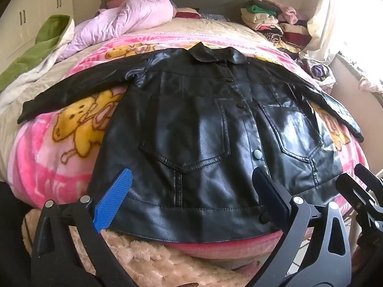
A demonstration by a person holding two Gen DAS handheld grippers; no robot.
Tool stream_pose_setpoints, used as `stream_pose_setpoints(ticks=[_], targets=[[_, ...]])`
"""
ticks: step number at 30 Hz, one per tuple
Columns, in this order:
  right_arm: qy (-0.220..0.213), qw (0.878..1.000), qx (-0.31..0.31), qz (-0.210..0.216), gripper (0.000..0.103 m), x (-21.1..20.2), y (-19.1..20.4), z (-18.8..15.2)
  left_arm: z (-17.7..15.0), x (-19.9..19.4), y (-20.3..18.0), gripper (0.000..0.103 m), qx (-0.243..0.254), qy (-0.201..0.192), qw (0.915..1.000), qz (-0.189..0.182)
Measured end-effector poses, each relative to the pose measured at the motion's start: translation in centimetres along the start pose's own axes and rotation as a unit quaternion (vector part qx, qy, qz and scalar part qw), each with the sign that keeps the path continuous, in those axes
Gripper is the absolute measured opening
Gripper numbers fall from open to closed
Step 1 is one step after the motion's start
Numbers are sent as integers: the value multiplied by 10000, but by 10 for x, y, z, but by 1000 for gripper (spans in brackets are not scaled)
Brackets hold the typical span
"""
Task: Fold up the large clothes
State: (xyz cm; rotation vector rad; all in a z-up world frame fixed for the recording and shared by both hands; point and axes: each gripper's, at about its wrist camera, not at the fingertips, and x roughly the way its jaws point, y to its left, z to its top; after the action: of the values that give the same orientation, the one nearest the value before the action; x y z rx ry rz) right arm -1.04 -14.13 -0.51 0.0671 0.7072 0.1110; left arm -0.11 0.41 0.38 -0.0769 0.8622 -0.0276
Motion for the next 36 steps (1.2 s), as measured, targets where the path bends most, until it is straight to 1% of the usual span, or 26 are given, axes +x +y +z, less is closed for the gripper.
stream_pose_setpoints(ticks=[12,36], targets=[[-18,10000,-32,-52,99,-1,-3,0,0,-2,-2,94,11,-32,10000,39],[-52,9999,-111,-100,99,-2,4,0,4,-7,-2,94,24,-88,10000,39]])
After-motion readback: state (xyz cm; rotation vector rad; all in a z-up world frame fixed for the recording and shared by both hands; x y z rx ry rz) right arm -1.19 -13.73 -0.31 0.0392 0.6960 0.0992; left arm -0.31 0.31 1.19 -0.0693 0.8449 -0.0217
